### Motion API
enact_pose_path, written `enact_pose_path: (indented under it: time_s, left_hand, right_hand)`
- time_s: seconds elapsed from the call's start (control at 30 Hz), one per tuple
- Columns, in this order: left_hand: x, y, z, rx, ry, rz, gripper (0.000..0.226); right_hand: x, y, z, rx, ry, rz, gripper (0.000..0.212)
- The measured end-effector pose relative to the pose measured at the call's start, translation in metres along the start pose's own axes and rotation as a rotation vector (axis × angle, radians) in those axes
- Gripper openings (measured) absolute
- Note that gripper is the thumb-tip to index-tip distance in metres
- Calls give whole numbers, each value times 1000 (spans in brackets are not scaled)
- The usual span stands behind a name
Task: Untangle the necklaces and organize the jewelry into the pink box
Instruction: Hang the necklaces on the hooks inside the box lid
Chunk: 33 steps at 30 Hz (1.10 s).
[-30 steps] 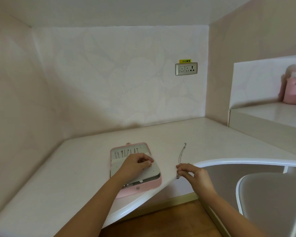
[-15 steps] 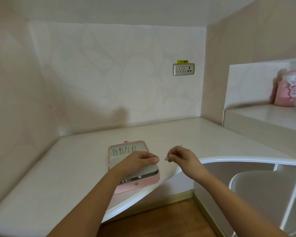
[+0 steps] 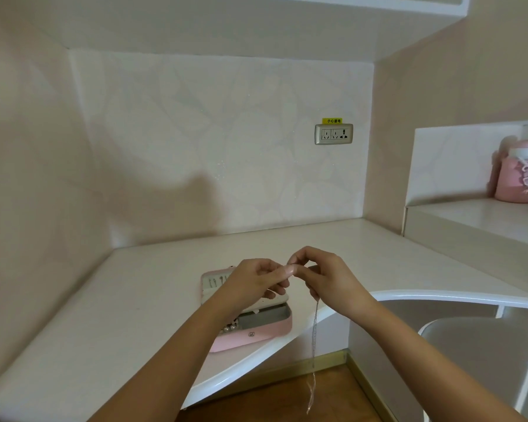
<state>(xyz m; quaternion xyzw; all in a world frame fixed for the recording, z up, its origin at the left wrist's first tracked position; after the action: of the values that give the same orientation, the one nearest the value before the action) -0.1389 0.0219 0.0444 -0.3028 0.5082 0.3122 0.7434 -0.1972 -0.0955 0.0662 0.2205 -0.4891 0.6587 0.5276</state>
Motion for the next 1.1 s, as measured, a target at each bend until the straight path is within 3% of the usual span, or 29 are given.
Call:
enact_pose_path:
  time_s: [0.2,0.4,0.6,0.77,0.93,1.1]
  left_hand:
    - [-17,3,7,23,82,-58,15]
    - [-35,1,39,-138,237,-93,25]
    - [-31,-5,54,-241,304,-52,24]
    - [-22,-6,58,-263,319,-38,24]
    - [-7,-8,64,-289,228,23,26]
    - [6,-12,67,-280,177,49,28]
  right_hand:
    - [14,-2,12,13,-32,17,3]
    - [-26,11,23,121,-257,-186,9]
    - [-67,22,29,93,-409,-317,12]
    - [-72,20,27,153,-505,-297,14]
    - [-65,10,26,215,-832,-182,41]
    - [-58,-3,25,232,-1094,-145,40]
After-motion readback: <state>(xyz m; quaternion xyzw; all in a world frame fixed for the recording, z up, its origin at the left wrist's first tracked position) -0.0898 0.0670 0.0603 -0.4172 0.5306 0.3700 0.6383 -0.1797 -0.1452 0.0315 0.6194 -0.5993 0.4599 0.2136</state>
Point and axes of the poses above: each hand's wrist, its own y-axis away from the middle knuckle, its own z-axis out of the back of the hand, x = y × z, the point moved 8 cm from there along -y, towards the middle knuckle, and after that the axes turned 3 degrees about x, right-handed, at the moved point
